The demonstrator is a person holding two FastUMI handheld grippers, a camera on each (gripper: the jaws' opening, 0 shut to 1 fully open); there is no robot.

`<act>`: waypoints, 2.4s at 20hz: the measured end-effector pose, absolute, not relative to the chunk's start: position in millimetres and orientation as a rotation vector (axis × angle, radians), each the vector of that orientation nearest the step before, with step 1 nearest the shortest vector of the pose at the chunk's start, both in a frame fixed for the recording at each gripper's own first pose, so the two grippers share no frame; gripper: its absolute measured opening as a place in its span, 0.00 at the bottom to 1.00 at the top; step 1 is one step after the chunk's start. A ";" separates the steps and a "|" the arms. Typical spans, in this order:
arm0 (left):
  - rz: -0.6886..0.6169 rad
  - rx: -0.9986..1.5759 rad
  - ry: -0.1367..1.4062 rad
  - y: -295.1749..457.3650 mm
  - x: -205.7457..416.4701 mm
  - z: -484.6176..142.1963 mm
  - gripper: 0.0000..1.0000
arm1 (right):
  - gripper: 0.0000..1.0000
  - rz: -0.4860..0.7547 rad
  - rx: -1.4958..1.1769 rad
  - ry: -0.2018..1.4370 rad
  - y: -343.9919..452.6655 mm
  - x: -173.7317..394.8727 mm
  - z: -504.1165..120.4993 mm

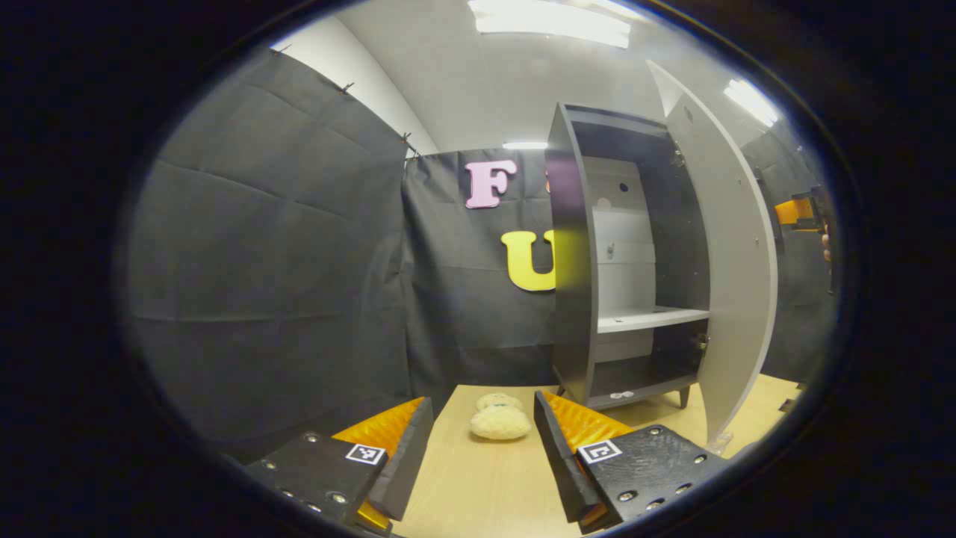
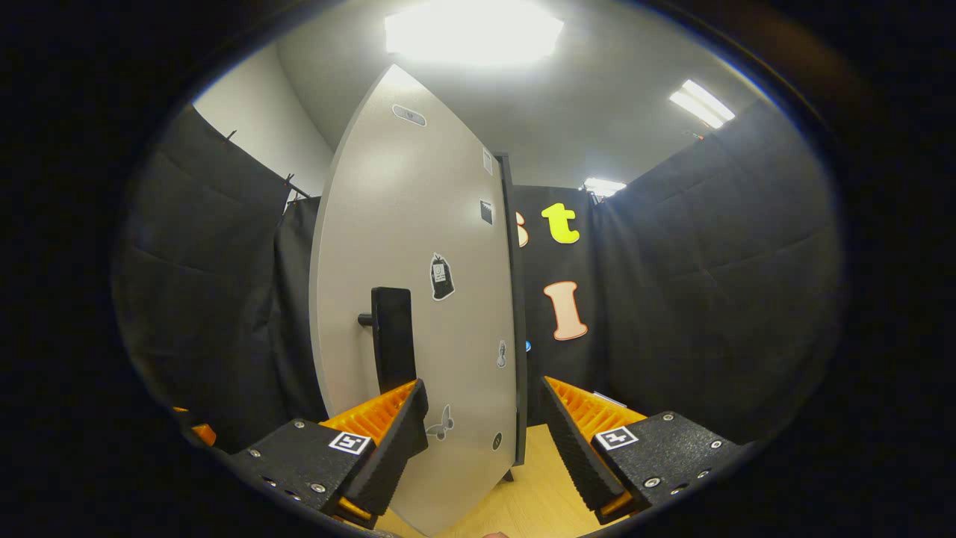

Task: Open the cabinet door with the right hand, grasp the bottle in the cabinet with the left hand and place it on the coaster, then close the cabinet door with the right hand.

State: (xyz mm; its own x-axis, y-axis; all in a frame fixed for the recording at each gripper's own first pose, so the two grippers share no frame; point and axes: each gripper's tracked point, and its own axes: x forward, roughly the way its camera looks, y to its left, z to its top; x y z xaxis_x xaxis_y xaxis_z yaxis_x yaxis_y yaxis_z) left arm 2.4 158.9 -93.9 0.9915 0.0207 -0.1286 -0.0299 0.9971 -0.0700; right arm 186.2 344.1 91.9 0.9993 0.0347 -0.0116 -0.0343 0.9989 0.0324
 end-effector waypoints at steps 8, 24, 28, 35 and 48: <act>0.070 -0.056 0.139 183.0 -3.0 -98.8 0.81 | 0.94 0.082 0.053 0.019 377.8 206.1 79.9; 0.055 -0.074 0.156 187.6 8.7 -102.3 0.78 | 0.94 0.090 -0.008 0.033 391.7 203.9 70.2; 0.035 -0.063 0.142 160.3 18.3 -90.9 0.82 | 0.94 0.108 -0.020 0.013 378.8 199.2 72.4; 0.013 -0.073 0.122 95.4 31.1 -58.0 0.80 | 0.95 0.149 -0.002 0.006 331.8 192.5 64.8; -0.027 -0.047 0.104 -13.9 15.8 -2.1 0.74 | 0.94 0.169 0.005 0.026 252.6 198.6 52.3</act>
